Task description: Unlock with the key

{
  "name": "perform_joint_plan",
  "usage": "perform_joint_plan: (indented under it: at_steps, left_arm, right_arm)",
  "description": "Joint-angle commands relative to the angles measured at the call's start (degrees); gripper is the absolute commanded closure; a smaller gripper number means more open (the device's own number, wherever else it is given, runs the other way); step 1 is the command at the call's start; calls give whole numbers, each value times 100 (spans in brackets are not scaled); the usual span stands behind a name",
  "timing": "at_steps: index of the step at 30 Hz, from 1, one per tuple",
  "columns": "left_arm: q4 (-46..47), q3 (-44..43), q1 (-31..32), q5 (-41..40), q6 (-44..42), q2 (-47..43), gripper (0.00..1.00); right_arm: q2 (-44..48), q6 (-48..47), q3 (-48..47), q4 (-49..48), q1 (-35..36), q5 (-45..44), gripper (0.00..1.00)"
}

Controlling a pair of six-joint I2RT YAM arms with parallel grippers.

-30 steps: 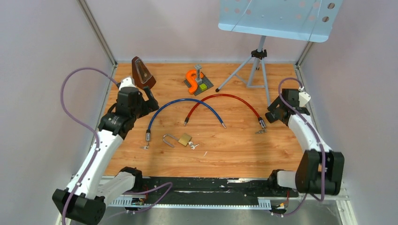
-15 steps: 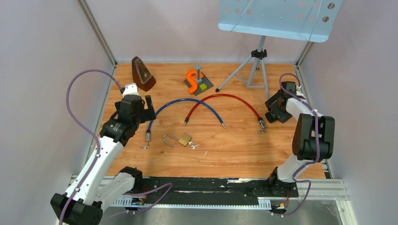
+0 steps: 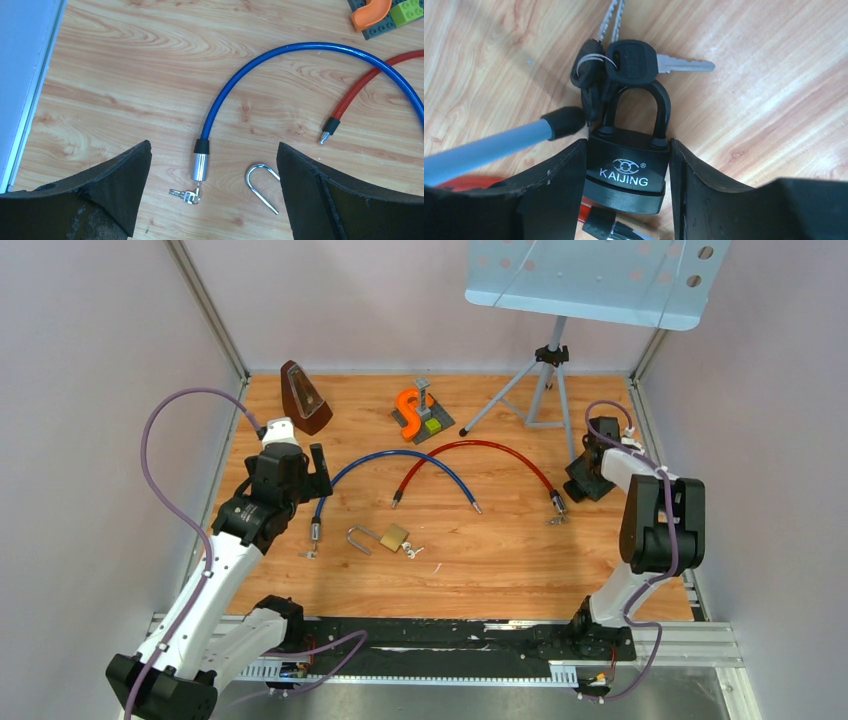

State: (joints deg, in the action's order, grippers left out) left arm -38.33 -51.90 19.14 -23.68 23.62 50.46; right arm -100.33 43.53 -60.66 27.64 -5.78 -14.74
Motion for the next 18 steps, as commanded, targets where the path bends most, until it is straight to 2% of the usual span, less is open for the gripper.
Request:
perform_joint_plan:
  at_steps: [1,7,12,18]
  left_arm:
    - [187,-28,29,-80,-120,-71,0]
    - [202,-31,29,-4,-121,-43,0]
    - [212,-34,29,55,-112,-12,0]
    - [218,-38,24,82,-129,18,0]
  right_arm:
    - [480,-76,553,232,24,-90,77]
    - [1894,-531,1108,67,53,285,100]
    - [2927,-1229,1250,-152,511,868,100]
    - [3470,-1719,1391,-284,2053,1539,100]
